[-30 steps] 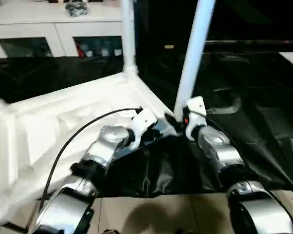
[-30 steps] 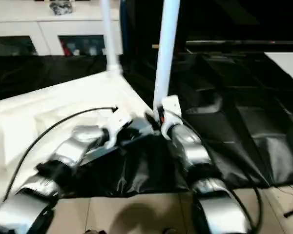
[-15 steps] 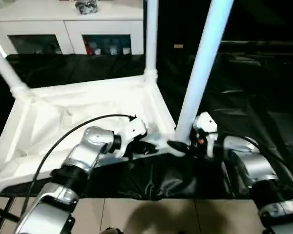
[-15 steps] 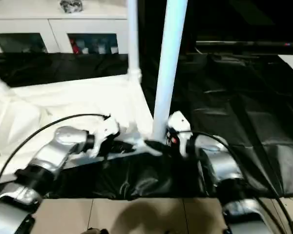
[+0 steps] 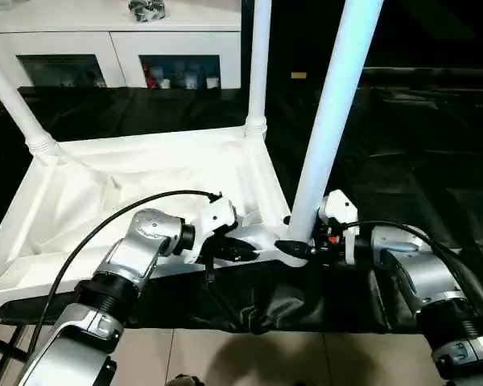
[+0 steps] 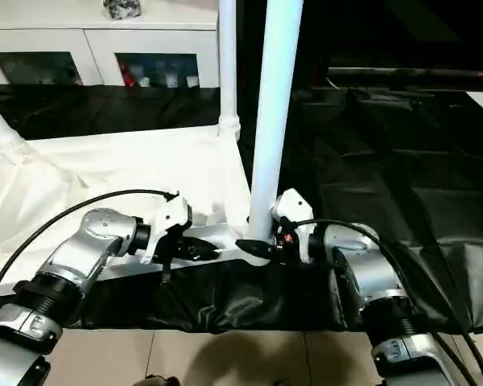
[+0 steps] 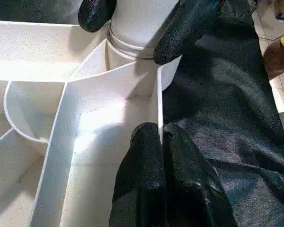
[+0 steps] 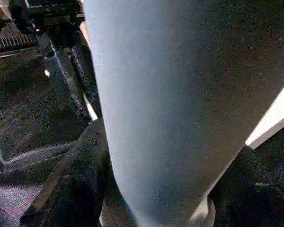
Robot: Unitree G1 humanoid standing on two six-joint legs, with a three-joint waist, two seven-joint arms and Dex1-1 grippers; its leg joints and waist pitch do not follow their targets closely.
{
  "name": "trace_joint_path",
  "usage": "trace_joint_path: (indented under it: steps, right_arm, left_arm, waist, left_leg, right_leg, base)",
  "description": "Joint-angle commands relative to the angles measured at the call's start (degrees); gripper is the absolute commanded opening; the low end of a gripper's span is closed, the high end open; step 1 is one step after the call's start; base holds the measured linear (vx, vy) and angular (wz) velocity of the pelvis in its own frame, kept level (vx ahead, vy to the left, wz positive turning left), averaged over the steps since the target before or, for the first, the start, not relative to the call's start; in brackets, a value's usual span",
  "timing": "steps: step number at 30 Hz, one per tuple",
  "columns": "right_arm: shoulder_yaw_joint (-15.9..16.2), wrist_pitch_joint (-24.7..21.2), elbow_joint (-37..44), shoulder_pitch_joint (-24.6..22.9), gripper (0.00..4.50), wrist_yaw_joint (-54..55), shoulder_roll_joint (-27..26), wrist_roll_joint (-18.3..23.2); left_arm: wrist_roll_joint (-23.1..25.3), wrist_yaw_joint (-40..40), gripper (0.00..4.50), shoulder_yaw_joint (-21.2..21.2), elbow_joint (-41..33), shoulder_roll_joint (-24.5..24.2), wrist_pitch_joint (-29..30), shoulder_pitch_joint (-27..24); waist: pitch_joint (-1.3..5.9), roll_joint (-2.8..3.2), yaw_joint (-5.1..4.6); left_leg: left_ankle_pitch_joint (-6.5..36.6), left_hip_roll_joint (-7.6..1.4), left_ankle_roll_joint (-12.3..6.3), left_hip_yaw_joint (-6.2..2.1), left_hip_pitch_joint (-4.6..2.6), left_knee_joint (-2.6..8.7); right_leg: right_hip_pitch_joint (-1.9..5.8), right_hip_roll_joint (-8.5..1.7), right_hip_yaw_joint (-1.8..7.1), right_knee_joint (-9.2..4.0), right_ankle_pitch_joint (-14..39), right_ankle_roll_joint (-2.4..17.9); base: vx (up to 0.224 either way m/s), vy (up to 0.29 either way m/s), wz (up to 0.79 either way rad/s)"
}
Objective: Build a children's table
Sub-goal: Rotate leg to tighten
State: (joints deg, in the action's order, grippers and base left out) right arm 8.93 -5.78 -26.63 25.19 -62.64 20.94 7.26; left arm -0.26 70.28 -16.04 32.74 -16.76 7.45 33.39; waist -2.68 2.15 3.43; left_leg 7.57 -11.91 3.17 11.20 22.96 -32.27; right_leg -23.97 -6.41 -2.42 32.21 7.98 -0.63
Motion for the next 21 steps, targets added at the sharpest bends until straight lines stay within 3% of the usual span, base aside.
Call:
trace_joint_path:
  steps: [1, 6, 8, 9, 13, 14, 15, 16, 21]
  right_arm:
    - [1.81, -1.29, 0.23, -0.74, 2.5, 0.87, -2.17, 0.18]
    - [-0.48, -0.32, -4.3, 1.25, 2.5, 12.18, -6.99, -1.63]
    - [-2.36, -0.47, -10.26, 4.19, 2.5, 22.84, -11.49, -3.18]
    - [-2.36, -0.47, -10.26, 4.19, 2.5, 22.84, -11.49, -3.18]
    - [-4.06, 0.31, -17.02, 8.13, 2.5, 37.66, -16.52, -6.24]
    - [-4.42, 0.27, -18.3, 8.88, 2.5, 40.35, -17.33, -6.58]
    - [-4.94, 0.83, -19.79, 9.85, 2.5, 43.22, -18.34, -6.67]
    - [-5.73, 1.69, -21.88, 11.21, 2.5, 46.22, -19.71, -6.62]
    - [-8.33, 3.28, -24.32, 13.01, 2.5, 44.27, -21.75, -4.09]
  left_arm:
    - [0.17, -3.76, 0.0, 0.71, -1.24, 1.82, -0.53, 1.57]
    - [1.8, -11.86, 0.0, 1.8, 1.99, 4.27, -0.1, 3.53]
    - [3.18, -19.81, 0.0, 2.97, 5.19, 6.73, 1.07, 5.56]
    - [3.18, -19.81, 0.0, 2.97, 5.19, 6.73, 1.07, 5.56]
    - [4.07, -29.6, 0.0, 4.84, 8.7, 9.71, 1.93, 8.19]
    - [4.35, -31.42, 0.0, 5.14, 9.37, 10.21, 1.95, 8.69]
    - [4.25, -32.25, 0.0, 5.33, 9.82, 10.92, 1.88, 9.12]
    - [4.07, -32.9, 0.0, 5.46, 10.17, 11.91, 1.58, 9.6]
    - [4.15, -31.64, 0.0, 4.6, 10.21, 12.94, -0.16, 9.82]
  waist:
    - [3.92, -0.78, -0.12]
    - [3.72, -0.71, -0.64]
    - [3.63, -0.6, -1.46]
    - [3.65, -0.69, -1.69]
    - [3.64, -0.71, -2.43]
    - [3.6, -0.62, -2.51]
    - [3.6, -0.97, -2.57]
    - [3.63, -0.8, -2.68]
    - [3.82, -0.82, -2.92]
  left_leg:
    - [22.26, -0.68, -2.03, -0.06, -1.79, 3.63]
    - [24.34, -0.46, -0.62, -0.34, -1.9, 3.79]
    - [26.09, -0.06, 0.78, -0.55, -1.97, 3.71]
    - [26.75, 0.01, 0.98, -0.69, -2.11, 3.67]
    - [28.16, 0.22, 0.8, -0.95, -2.02, 3.6]
    - [28.44, 0.22, 0.86, -0.95, -2.16, 3.56]
    - [28.76, 0.27, 0.6, -0.89, -2.27, 3.44]
    - [28.95, 0.29, 0.39, -0.9, -2.34, 3.35]
    - [28.19, 0.1, -0.73, -0.81, -1.96, 3.55]
  right_leg:
    - [2.1, -0.68, 0.51, -3.57, 21.13, 10.28]
    - [1.72, -0.73, 0.4, -4.13, 26.01, 8.25]
    - [1.47, -0.7, 0.06, -4.39, 29.29, 7.36]
    - [1.47, -0.7, -0.11, -4.55, 30.43, 7.0]
    - [1.44, -0.68, -0.54, -5.19, 33.09, 5.37]
    - [1.25, -0.64, -0.54, -5.3, 33.34, 5.34]
    - [1.16, -0.6, -0.63, -5.52, 33.56, 5.24]
    - [1.04, -0.73, -0.66, -5.62, 33.74, 5.34]
    - [1.41, -0.62, -0.48, -5.23, 29.47, 6.4]
  base:
    - [0.0, 0.0, 0.0]
    - [0.0, 0.0, 0.0]
    - [0.0, 0.0, 0.0]
    - [0.0, 0.0, 0.0]
    - [0.0, 0.0, 0.0]
    - [0.0, 0.0, 0.0]
    - [0.0, 0.0, 0.0]
    - [0.0, 0.0, 0.0]
    - [0.0, 0.0, 0.0]
